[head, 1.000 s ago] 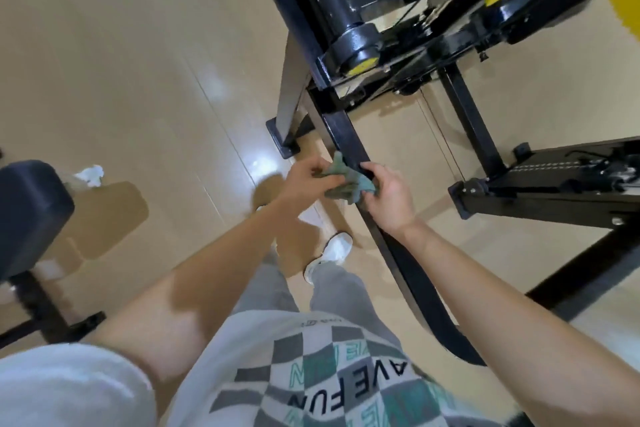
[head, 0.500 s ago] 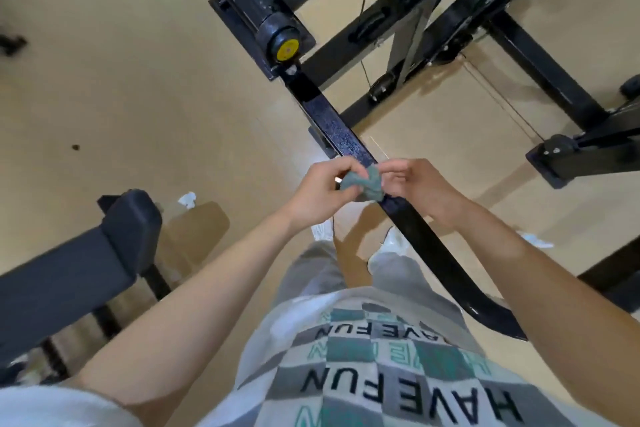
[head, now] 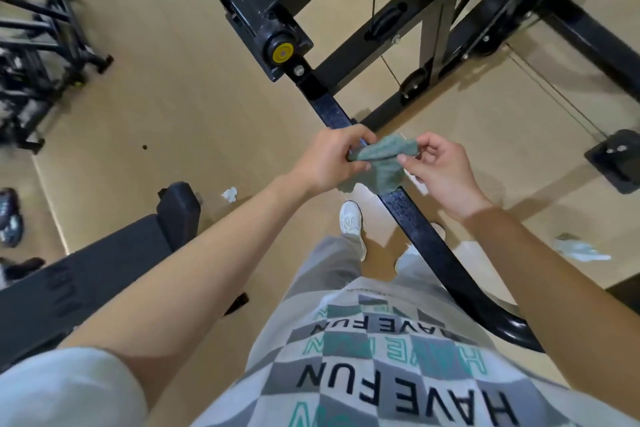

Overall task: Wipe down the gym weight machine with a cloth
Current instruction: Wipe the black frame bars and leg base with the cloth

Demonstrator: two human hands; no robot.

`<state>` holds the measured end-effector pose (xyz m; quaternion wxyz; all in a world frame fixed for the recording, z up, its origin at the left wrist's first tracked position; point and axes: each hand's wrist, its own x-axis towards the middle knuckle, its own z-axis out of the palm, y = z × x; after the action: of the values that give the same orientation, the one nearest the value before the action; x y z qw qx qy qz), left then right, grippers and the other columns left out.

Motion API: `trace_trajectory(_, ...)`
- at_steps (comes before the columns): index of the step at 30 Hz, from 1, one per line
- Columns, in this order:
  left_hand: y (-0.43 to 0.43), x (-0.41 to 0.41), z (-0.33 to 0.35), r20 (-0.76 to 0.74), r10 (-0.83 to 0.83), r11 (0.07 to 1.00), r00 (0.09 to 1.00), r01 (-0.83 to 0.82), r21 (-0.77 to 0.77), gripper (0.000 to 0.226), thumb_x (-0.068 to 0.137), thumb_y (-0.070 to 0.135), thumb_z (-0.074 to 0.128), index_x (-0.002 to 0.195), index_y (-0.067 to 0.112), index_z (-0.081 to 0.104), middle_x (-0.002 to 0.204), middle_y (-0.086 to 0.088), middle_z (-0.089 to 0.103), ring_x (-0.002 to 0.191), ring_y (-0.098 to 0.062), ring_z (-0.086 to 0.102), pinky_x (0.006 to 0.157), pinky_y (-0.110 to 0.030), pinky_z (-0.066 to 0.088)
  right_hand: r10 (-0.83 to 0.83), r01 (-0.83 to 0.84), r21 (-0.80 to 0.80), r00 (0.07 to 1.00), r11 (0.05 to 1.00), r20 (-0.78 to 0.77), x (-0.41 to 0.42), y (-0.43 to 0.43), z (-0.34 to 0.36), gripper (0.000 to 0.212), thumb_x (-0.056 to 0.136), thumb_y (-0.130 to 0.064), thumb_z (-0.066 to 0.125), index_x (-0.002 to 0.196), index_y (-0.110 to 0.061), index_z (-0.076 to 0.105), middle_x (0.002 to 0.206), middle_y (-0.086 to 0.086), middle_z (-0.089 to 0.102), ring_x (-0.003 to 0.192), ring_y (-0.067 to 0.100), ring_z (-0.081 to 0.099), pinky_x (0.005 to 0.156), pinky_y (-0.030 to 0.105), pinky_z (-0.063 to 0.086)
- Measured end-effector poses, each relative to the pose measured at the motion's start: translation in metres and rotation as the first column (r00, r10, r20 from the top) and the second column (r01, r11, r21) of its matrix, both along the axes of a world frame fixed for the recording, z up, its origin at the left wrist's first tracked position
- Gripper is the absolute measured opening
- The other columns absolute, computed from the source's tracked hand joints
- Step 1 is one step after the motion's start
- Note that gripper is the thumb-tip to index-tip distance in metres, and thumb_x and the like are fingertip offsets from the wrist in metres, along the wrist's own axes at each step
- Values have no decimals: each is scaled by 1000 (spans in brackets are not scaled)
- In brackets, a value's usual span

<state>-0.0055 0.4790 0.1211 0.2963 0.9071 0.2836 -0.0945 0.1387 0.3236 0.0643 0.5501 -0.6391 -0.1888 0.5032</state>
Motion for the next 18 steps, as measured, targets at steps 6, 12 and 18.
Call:
trace_trajectory(6,23,46,4,28,-140,984,990,136,116,8,88,25,75,95,23,73,82,10,68,74,-11,58,71,-34,52,-94,95,-16,993,995,72,40,-22,3,31,84,5,75,86,-25,66,104,-12,72,87,2,69,77,17,55)
trace_trajectory(12,-8,53,-47,-61,-397,911,916,401,95,13,86,9,75,99,11,74,96,-5,70,92,-25,63,82,-30,46,3,28,-233,992,972,129,35,-67,-35,26,79,-1,80,79,-21,63,91,5,75,85,18,70,85,45,58)
trace_trajectory(18,-22,25,-92,-182,-539,837,822,547,-5,22,89,34,68,88,15,78,94,-1,70,90,-23,61,89,-32,44,92,-105,-409,994,907,-51,-14,-121,-60,53,101,-50,52,65,-12,64,87,-6,72,83,7,63,89,31,40)
